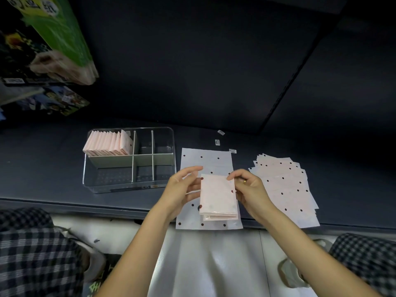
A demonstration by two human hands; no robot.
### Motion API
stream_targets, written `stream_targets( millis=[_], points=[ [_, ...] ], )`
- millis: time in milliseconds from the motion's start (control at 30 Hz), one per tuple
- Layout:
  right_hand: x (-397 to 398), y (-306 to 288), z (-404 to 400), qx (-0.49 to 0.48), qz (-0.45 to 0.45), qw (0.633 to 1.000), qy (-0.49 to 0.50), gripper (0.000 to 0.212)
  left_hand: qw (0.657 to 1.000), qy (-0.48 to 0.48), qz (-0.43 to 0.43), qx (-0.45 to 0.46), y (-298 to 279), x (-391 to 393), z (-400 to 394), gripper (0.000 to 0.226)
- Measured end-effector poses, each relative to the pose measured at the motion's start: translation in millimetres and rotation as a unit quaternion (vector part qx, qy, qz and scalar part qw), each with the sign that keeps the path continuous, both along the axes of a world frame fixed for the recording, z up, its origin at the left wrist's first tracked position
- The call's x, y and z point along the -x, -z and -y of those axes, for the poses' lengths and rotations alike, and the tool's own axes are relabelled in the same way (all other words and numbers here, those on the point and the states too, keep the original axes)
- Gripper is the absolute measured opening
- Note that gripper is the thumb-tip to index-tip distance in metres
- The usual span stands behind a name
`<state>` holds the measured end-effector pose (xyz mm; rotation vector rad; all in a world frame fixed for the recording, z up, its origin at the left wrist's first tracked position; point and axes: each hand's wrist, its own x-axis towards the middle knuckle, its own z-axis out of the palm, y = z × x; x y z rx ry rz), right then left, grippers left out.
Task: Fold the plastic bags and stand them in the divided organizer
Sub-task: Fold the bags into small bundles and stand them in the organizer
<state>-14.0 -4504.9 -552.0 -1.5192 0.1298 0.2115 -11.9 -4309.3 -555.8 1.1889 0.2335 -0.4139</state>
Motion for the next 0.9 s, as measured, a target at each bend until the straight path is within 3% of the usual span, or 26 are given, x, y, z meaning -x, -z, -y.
stream_targets(
  millis=[100,267,367,467,600,700,900],
  points=[
    [-1.1,1.5,-0.7,0.031,0.022,0.999,-0.001,0.034,0.998,0.011,-0.049,-0.038,0.7,0.9,8.2,0.032],
    [-1.2,2.7,-0.3,0.066,0.017,0.997,-0.020,0.041,0.996,-0.039,-0.035,-0.075,1.5,0.7,14.1,0.016],
    [-5.8,-2.3,-1.7,0.088,0.024,0.996,-0.015,0.044,0.982,-0.068,0.061,-0.165,3.0,-1.5,13.4,0.020],
    [-9.6,-12.4,-10.0,0.176,0.071,0.976,-0.102,0.029,0.936,-0.037,0.185,-0.298,0.6,-0.9,13.7,0.014],
    [-15.7,-21.3,-17.3,0.277,0.077,0.934,-0.214,0.021,0.908,0.003,0.255,-0.333,-6.3,-1.4,9.4,0.013],
    [-22.0,-27.1,-12.6,0.293,0.076,0.927,-0.222,0.037,0.909,-0.003,0.259,-0.328,-11.6,-6.1,1.6,0.017],
    [-34.5,-34.8,-12.3,0.212,0.044,0.961,-0.174,0.018,0.937,0.113,0.158,-0.291,-8.2,-18.4,-28.6,0.008]
  ],
)
